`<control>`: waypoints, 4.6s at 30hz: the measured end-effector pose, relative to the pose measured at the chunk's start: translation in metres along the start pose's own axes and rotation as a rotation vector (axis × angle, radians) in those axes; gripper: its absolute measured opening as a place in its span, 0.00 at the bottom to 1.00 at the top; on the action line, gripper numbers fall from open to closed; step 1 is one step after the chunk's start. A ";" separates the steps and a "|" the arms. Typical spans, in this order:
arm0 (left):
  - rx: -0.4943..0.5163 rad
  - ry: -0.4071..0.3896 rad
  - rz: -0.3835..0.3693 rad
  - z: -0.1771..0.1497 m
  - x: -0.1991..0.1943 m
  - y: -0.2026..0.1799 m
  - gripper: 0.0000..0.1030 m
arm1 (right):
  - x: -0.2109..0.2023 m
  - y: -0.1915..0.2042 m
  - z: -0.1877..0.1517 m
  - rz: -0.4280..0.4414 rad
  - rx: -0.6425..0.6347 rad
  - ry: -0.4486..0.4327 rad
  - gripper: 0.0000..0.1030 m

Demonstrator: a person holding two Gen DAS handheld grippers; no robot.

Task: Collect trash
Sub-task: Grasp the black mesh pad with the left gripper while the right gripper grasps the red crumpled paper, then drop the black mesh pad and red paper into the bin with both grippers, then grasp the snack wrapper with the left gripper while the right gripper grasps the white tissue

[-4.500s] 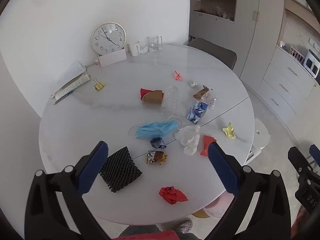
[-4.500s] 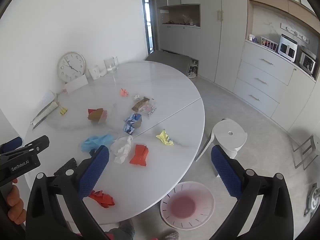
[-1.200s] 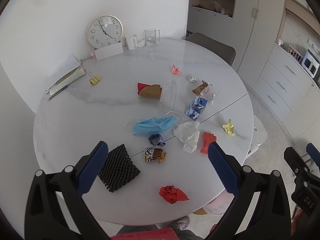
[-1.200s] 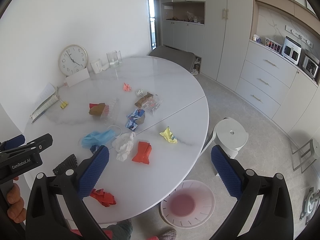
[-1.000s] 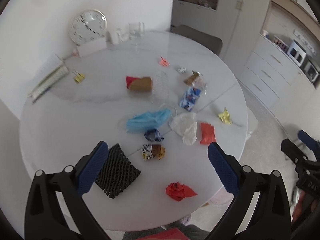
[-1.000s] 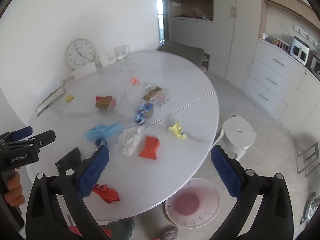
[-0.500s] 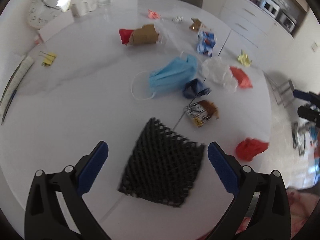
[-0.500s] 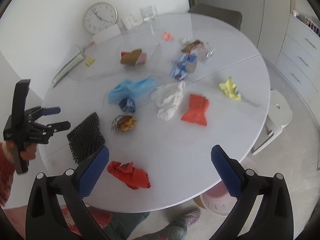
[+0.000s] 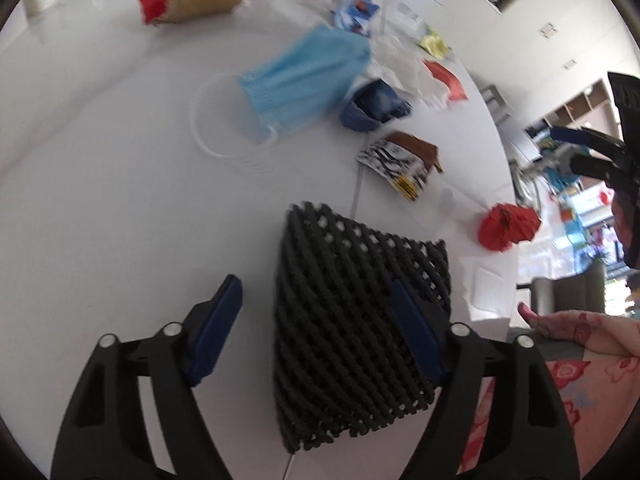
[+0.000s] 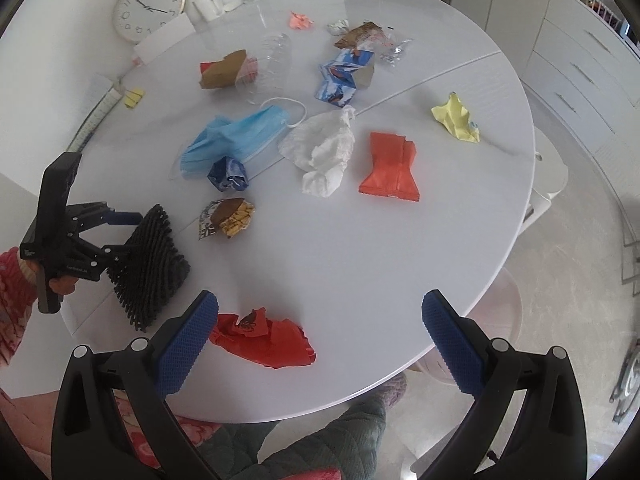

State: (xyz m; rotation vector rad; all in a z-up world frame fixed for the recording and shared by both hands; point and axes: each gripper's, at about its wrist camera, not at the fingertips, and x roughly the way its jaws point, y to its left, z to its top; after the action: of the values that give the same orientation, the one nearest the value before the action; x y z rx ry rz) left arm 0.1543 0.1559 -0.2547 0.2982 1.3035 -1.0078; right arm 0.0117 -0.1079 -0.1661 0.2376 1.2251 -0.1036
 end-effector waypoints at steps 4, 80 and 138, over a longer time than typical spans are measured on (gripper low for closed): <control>0.002 0.017 -0.025 0.000 0.003 -0.004 0.45 | -0.002 0.000 0.002 0.010 0.028 -0.008 0.98; -0.208 -0.294 0.360 0.171 -0.003 -0.322 0.93 | -0.024 -0.255 -0.056 0.000 -0.014 -0.060 0.97; -0.466 -0.154 0.406 0.066 0.065 -0.107 0.61 | 0.046 -0.056 0.075 0.086 -0.231 -0.050 0.98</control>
State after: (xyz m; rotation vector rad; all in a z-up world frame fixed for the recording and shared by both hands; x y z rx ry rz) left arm 0.1128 0.0212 -0.2567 0.1153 1.2326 -0.3616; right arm 0.0846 -0.1774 -0.1926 0.0854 1.1639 0.1054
